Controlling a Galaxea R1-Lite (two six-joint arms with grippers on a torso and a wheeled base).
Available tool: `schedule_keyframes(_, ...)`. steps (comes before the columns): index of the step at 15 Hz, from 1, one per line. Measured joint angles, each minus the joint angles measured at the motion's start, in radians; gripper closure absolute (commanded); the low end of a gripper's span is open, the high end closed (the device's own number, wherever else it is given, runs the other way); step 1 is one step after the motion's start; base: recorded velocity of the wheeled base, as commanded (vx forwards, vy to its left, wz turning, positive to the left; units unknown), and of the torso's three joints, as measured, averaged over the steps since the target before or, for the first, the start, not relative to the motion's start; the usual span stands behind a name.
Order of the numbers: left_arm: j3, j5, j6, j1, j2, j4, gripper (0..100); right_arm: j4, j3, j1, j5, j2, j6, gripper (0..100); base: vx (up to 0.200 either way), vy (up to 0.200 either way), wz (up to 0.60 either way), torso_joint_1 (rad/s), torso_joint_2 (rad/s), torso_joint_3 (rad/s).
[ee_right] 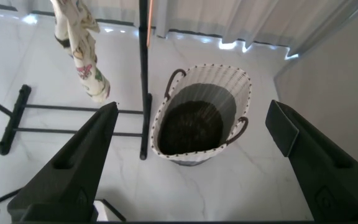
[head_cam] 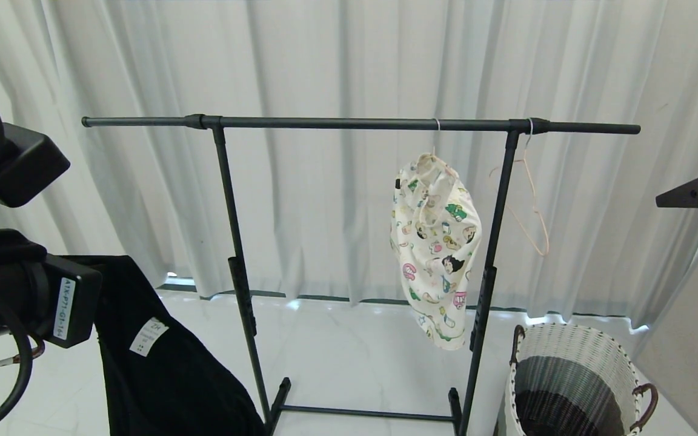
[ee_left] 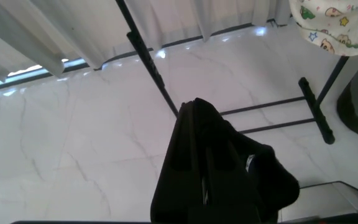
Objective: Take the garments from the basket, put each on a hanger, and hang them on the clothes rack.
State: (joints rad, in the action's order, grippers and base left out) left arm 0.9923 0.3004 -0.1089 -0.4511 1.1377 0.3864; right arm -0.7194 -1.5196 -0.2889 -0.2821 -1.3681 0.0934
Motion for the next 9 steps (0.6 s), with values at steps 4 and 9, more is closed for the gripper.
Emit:
schedule_keyframes(4,0.0,0.0,0.0,0.0,-0.001,0.0,100,0.0,0.001,0.0,0.0,-0.005,0.007,0,0.0,0.0,0.0,0.226,-0.5,-0.272)
schedule_keyframes(9,0.0,-0.002,-0.007,0.0,0.0,-0.001,100,0.034,0.023,0.0,0.005,-0.007,0.008,0,0.16,0.0,0.0,0.057,-0.12,-0.067)
